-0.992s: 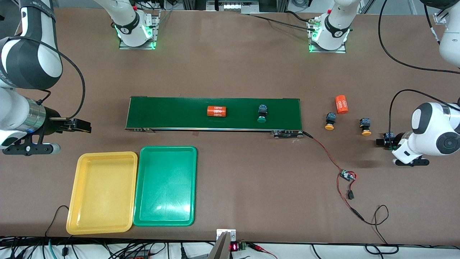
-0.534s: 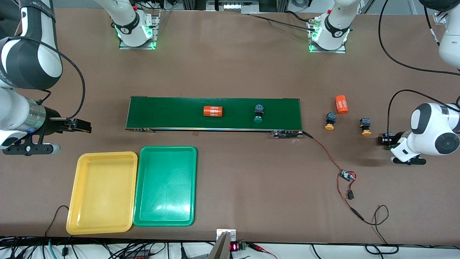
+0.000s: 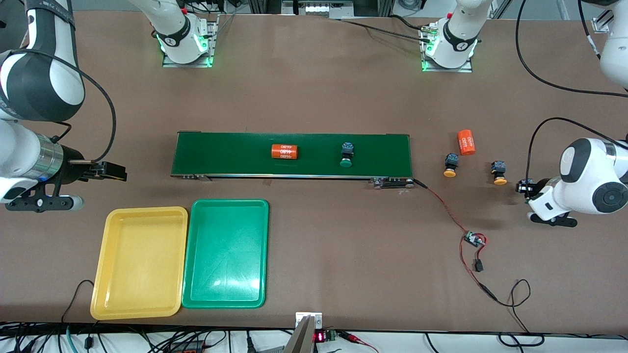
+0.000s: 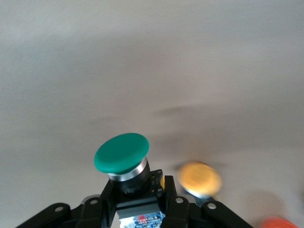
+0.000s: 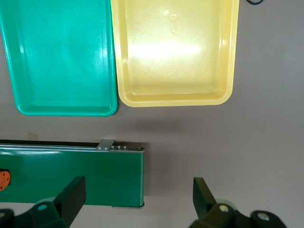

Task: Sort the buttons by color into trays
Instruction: 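Return the left gripper and grasp the second green button, then set the second green button on the belt with the left gripper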

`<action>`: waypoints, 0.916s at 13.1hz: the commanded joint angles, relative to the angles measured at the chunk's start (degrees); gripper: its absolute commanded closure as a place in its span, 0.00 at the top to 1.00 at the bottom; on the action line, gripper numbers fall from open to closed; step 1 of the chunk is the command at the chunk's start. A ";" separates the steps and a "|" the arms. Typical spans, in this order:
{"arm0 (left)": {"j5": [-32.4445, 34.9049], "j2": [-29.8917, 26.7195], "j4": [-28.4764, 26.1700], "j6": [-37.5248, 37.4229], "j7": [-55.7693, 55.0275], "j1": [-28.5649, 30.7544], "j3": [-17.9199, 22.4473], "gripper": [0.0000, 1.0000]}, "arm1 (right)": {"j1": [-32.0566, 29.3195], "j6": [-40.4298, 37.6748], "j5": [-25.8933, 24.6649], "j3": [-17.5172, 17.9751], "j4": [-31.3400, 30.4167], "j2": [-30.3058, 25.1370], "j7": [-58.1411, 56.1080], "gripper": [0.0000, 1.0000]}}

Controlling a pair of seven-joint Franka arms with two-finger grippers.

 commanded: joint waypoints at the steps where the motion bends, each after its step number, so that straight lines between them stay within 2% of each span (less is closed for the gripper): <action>1: -1.87 -2.07 -0.08 -8.65 -1.74 -0.16 -8.44 0.20 | -0.30 0.26 0.96 0.18 0.09 0.14 -0.79 1.00; 3: -7.48 -1.81 -0.70 -9.03 -4.74 -1.39 -11.53 0.20 | -0.30 0.26 0.96 0.18 0.09 0.14 -0.79 1.00; 7: -18.56 -1.02 -1.14 -8.42 -9.82 -10.95 -12.16 0.19 | -0.30 0.26 0.96 0.18 0.00 0.14 -0.79 1.00; 10: -19.46 -0.93 -1.49 -5.17 -20.45 -19.74 -12.07 0.19 | -0.39 0.26 0.96 0.18 -0.26 0.05 -0.79 1.00; 12: -19.37 -0.75 -4.81 0.87 -25.30 -22.31 -12.07 0.19 | -0.30 0.26 0.96 0.18 -0.27 0.05 -0.79 1.00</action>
